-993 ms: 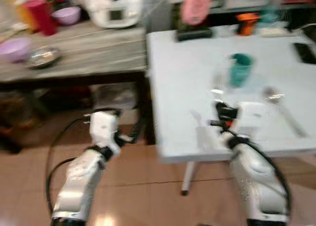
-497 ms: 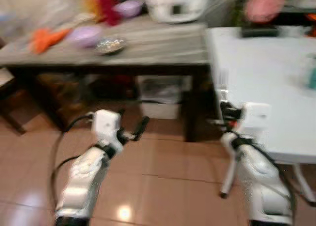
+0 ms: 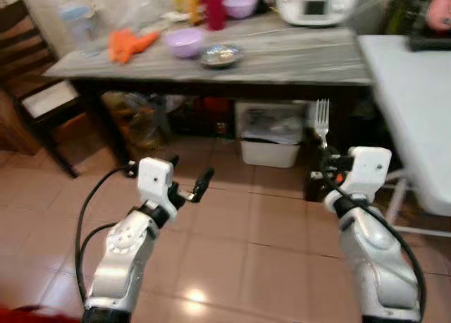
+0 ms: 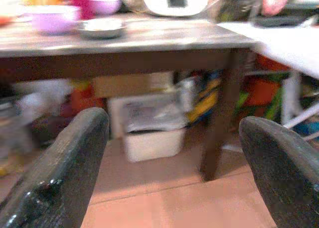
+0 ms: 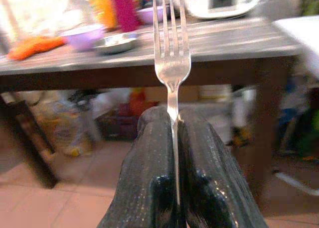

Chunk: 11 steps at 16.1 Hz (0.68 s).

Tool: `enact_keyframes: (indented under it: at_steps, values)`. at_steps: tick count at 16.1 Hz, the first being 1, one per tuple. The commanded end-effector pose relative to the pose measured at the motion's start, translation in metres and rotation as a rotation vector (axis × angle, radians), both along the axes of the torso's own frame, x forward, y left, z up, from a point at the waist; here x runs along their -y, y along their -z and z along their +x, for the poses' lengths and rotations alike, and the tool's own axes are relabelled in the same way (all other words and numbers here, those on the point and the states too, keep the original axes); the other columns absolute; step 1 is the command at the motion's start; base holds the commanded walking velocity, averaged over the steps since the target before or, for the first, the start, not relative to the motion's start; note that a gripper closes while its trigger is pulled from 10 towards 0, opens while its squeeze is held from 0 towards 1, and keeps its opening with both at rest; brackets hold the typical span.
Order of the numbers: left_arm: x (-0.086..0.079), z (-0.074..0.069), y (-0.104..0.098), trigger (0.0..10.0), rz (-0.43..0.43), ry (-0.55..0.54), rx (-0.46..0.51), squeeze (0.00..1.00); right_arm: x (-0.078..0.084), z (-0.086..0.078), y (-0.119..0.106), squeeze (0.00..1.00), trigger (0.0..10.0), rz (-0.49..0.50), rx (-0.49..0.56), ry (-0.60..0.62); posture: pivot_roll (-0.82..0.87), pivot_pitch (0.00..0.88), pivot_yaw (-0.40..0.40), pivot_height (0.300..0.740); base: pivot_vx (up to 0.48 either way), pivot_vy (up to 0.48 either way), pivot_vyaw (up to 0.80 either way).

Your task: Setting the table

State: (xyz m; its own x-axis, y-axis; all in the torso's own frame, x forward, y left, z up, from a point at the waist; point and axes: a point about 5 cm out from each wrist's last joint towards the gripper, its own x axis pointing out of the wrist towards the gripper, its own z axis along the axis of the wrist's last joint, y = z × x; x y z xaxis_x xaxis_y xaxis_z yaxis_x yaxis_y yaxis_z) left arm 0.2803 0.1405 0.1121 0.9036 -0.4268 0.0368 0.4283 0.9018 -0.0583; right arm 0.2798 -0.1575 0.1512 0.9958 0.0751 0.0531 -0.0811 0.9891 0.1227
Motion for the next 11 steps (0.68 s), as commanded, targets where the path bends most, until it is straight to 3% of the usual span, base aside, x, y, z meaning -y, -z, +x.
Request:
enact_keyframes:
  at_steps: [1,4,11]
  values:
    - [-0.0025,0.0006,-0.0032,10.0,-0.005,-0.007,0.009,0.00,0.0004,0.0004,-0.0061,0.00,10.0,-0.003,0.026,0.003,-0.22,0.070,0.087,0.740,0.000,0.000,0.00]
    - [-0.0021,-0.0007,-0.0050,10.0,-0.033,0.017,0.009,0.00,0.0020,0.0004,-0.0053,0.00,10.0,0.003,0.024,0.010,-0.22,0.069,0.089,0.740,0.094,0.000,0.00]
    - [-0.0002,-0.0002,-0.0059,10.0,-0.047,0.036,0.013,0.00,0.0012,0.0017,-0.0052,0.00,10.0,0.000,0.026,0.008,-0.22,0.056,0.086,0.740,0.461,0.000,0.00]
